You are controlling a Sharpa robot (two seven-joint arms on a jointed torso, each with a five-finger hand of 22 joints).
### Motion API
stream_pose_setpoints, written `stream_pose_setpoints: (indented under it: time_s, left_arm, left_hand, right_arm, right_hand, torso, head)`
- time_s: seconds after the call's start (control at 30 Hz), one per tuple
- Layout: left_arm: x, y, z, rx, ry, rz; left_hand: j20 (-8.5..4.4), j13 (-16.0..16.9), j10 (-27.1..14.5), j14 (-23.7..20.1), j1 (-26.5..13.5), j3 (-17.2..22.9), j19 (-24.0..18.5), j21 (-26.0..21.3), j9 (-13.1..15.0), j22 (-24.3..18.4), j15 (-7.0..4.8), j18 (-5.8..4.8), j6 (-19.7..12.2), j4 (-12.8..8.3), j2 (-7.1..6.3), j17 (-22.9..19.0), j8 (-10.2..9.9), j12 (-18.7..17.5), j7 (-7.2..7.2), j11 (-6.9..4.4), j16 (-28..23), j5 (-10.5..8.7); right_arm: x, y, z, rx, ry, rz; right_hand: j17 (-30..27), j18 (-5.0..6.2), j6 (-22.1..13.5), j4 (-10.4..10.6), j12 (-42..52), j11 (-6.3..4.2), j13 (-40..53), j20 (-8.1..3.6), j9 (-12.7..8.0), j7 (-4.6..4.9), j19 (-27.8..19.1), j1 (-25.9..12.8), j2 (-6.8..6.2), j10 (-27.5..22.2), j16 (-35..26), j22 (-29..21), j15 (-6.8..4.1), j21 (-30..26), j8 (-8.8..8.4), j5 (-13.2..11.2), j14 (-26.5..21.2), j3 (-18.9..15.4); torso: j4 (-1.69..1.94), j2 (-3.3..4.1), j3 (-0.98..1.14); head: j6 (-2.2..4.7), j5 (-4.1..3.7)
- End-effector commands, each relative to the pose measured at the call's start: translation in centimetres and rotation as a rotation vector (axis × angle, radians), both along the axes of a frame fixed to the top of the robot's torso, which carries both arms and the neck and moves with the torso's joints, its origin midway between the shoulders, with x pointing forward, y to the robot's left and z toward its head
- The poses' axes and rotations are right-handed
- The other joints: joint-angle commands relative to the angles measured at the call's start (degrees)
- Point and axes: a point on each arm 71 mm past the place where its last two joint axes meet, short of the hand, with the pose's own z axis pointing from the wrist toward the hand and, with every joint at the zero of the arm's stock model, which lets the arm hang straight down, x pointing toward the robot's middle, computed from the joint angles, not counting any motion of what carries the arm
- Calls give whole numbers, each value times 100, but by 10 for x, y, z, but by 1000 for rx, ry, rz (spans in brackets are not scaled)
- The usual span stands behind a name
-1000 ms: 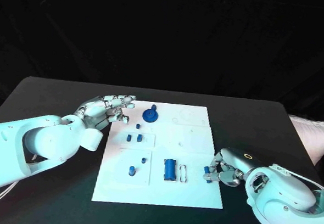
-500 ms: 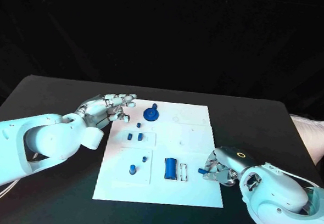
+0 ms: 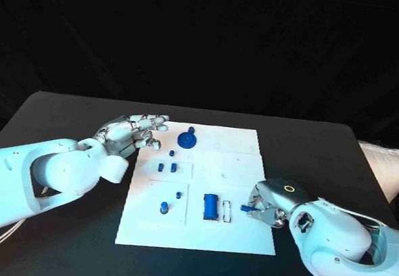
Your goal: Assemble the parts on the task board
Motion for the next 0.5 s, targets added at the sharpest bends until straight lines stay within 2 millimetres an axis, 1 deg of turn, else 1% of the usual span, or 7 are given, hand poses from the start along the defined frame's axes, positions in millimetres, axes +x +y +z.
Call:
stream_pose_setpoints:
  time_s: [0.03, 0.1, 0.17, 0.3, 0.37, 0.5]
  left_arm:
    - [-1, -2, 1, -6, -15, -19]
    - [-1, -2, 1, -6, -15, -19]
    - [-1, -2, 1, -6, -15, -20]
    - [-1, -2, 2, -6, -15, -20]
    - [-1, -2, 2, -6, -16, -19]
    - [-1, -2, 2, -6, -16, -19]
  left_hand:
    - [38, 9, -49, -25, -3, -17, -9, -33, 3, -5, 5, 105, -30, -21, 40, -5, 20, 38, 0, -1, 6, 18]
    - [38, 9, -49, -25, -3, -17, -9, -33, 3, -5, 5, 105, -30, -21, 40, -5, 20, 38, 0, -1, 6, 18]
    - [38, 9, -49, -25, -3, -17, -9, -33, 3, -5, 5, 105, -30, -21, 40, -5, 20, 38, 0, -1, 6, 18]
    - [38, 9, -49, -25, -3, -17, -9, -33, 3, -5, 5, 105, -30, -21, 40, -5, 20, 38, 0, -1, 6, 18]
    - [38, 9, -49, -25, -3, -17, -9, -33, 3, -5, 5, 105, -30, -21, 40, -5, 20, 38, 0, -1, 6, 18]
    - [38, 9, -56, -28, 4, -14, -10, -34, 3, -6, 5, 106, -33, -25, 44, -8, 24, 46, 0, -1, 9, 20]
  right_arm:
    - [-7, -7, -23, -120, 98, 4]
    - [-6, -6, -22, -107, 85, 1]
    - [-6, -5, -21, -84, 72, -6]
    - [-7, -3, -16, -18, 48, -30]
    - [-8, -1, -12, 34, 38, -50]
    - [-10, 0, -6, 139, 42, -100]
  right_hand:
    - [1397, -60, 69, -2, 39, -133, -353, -17, 5, -2, 406, 35, 145, 216, 44, 1119, -11, 36, -4, 108, 572, 129]
    - [1409, -63, 85, 5, 68, -138, -336, -21, -3, -7, 413, -7, 152, 231, 51, 1131, -15, 46, -12, 199, 575, 228]
    - [1420, -67, 107, 15, 104, -145, -315, -25, -9, -10, 421, -72, 126, 248, 58, 1148, -20, 60, -19, 257, 577, 334]
    - [1438, -73, 143, 99, 162, -151, -279, -30, -23, -26, 432, -268, 80, 279, 70, 1167, -27, 76, -36, 278, 581, 523]
    - [1443, -73, 157, 147, 170, -152, -270, -33, -32, -27, 434, -377, 25, 285, 72, 1170, -30, 78, -49, 276, 582, 620]
    - [1446, -73, 178, 207, 170, -153, -265, -36, -39, -29, 434, -504, -54, 290, 74, 1169, -30, 77, -60, 277, 583, 710]
  torso:
    - [-1, -1, 1]
    - [-6, -1, -3]
    - [-7, -1, -2]
    - [-9, 4, 4]
    - [-8, 3, 6]
    - [-2, 5, 0]
  head:
    - [1, 8]
    - [-2, 13]
    - [-1, 17]
    - [3, 27]
    - [4, 31]
    - [-2, 36]
